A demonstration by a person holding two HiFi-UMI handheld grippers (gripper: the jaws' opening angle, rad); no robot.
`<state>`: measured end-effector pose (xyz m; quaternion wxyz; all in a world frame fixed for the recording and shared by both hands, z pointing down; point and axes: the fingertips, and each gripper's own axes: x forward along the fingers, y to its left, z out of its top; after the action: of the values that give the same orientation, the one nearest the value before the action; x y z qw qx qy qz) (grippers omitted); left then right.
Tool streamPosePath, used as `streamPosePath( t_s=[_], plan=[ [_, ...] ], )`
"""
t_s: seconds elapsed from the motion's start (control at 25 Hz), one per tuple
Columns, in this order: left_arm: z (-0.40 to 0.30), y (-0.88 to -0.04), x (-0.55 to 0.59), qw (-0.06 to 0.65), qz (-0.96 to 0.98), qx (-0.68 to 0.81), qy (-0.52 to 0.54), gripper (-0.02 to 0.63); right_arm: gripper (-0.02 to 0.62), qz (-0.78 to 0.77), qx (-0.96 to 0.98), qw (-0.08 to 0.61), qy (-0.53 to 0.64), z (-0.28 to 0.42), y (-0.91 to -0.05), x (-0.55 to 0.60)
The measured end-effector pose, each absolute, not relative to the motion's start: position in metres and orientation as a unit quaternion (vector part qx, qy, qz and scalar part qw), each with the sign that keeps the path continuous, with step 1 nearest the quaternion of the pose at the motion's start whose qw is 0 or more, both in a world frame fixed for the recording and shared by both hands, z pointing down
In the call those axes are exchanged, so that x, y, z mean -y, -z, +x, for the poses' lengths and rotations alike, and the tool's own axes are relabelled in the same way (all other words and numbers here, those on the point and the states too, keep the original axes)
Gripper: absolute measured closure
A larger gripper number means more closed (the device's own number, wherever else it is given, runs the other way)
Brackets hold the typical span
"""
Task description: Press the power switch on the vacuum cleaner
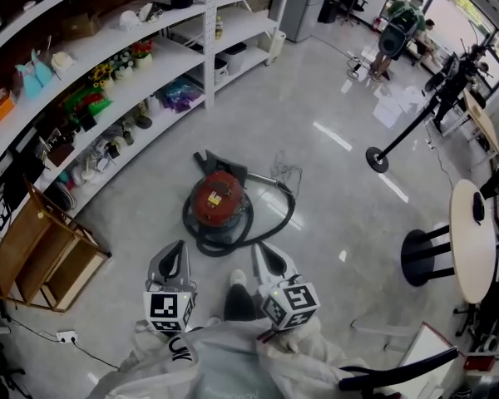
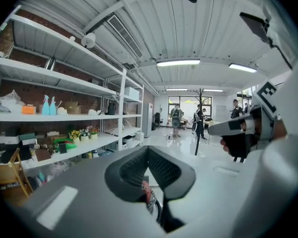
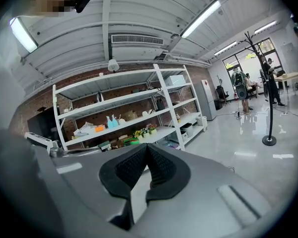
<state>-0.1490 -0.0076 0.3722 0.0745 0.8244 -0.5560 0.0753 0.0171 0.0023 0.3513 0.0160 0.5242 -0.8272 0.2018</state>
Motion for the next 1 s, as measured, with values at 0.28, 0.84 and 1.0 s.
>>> streamPosePath(
  t_s=[0.28,0.84,1.0],
  plan=[
    [-0.129,-0.365,0.05,0.071,0.823,0.557,-0.083,0.606,0.595,0.519,0.829,0.011,-0.209,0.035,-0.348,0.042],
    [-0.103,-0.361,0.115,0.063,0.807,0.58,-0.098,0.606,0.595,0.492,0.843,0.001,-0.217,0.065,-0.352,0.12],
    [-0.1,-0.361,0.125,0.059,0.8,0.589,-0.099,0.606,0.595,0.484,0.847,0.0,-0.219,0.07,-0.354,0.134]
  ],
)
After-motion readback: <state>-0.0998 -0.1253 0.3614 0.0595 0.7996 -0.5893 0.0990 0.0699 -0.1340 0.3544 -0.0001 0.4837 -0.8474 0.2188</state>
